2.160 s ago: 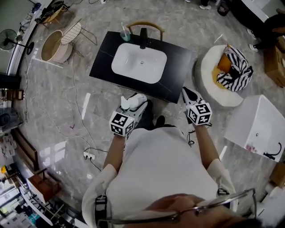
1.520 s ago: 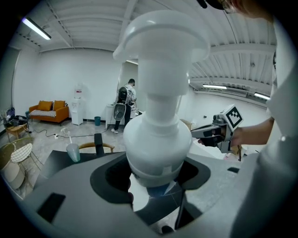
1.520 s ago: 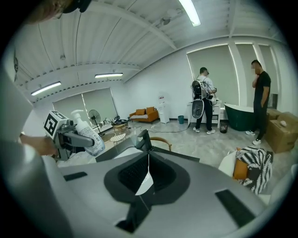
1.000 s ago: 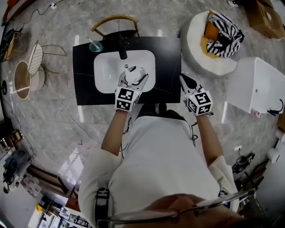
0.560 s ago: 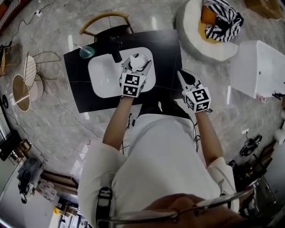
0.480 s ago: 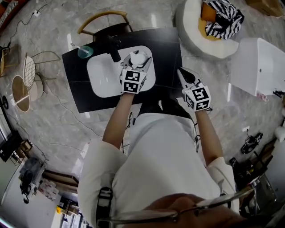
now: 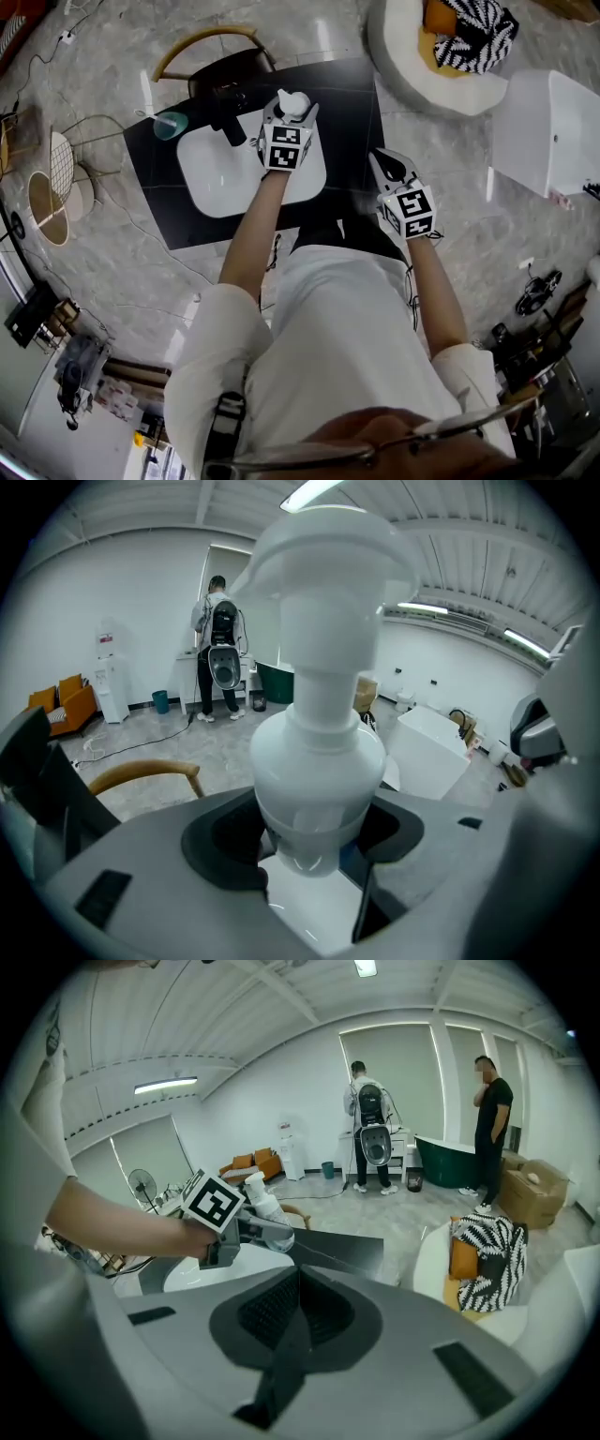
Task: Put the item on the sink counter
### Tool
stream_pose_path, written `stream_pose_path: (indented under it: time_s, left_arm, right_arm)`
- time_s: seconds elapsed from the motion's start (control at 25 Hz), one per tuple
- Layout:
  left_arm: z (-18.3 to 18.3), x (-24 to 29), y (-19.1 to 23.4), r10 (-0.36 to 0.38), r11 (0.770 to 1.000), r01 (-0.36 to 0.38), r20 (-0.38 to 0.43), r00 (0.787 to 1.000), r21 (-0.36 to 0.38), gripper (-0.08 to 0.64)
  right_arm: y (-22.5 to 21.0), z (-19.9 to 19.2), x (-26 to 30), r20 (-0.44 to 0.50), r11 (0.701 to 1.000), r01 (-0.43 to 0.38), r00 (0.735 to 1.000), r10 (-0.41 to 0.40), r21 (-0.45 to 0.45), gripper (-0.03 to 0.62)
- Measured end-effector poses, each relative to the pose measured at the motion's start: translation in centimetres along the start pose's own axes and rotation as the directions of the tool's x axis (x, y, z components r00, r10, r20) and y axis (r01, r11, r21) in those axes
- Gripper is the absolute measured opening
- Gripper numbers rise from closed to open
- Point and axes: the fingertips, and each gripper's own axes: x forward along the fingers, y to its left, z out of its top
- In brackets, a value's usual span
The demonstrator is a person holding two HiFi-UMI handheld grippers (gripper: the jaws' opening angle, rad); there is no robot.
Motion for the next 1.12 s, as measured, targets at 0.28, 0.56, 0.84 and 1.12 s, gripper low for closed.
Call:
stream_pose_path:
  time_s: [0.28, 0.56, 0.84, 1.12]
  left_arm:
    - [-1.6, 4.4, 1.5, 0.029, 0.999, -0.028, -0.034, 0.999, 0.029, 0.262]
    - [-1.8, 6.3, 1.7, 0.052, 0.996, -0.051, -0.017, 0.998, 0.075, 0.264]
    - [-2.1, 6.7, 1.4, 0.07, 0.992, -0.07, 0.004, 0.998, 0.107, 0.265]
    - [-2.5, 5.4, 1.9, 0.073, 0.997, -0.074, 0.012, 0.997, 0.035, 0.272]
  right_arm:
    - [0.2, -2.2, 1.8, -0.051, 0.999, -0.022, 0.998, 0.024, 0.036, 0.009]
    - [0.3, -2.5, 2.3, -0.056, 0.998, -0.04, 0.998, 0.043, 0.051, 0.009]
    - [-0.2, -2.9, 2.1, -0.064, 0.998, -0.042, 0.997, 0.045, 0.045, 0.008]
    - [-0.2, -2.7, 0.7, -0.059, 0.999, -0.024, 0.998, 0.025, 0.021, 0.009]
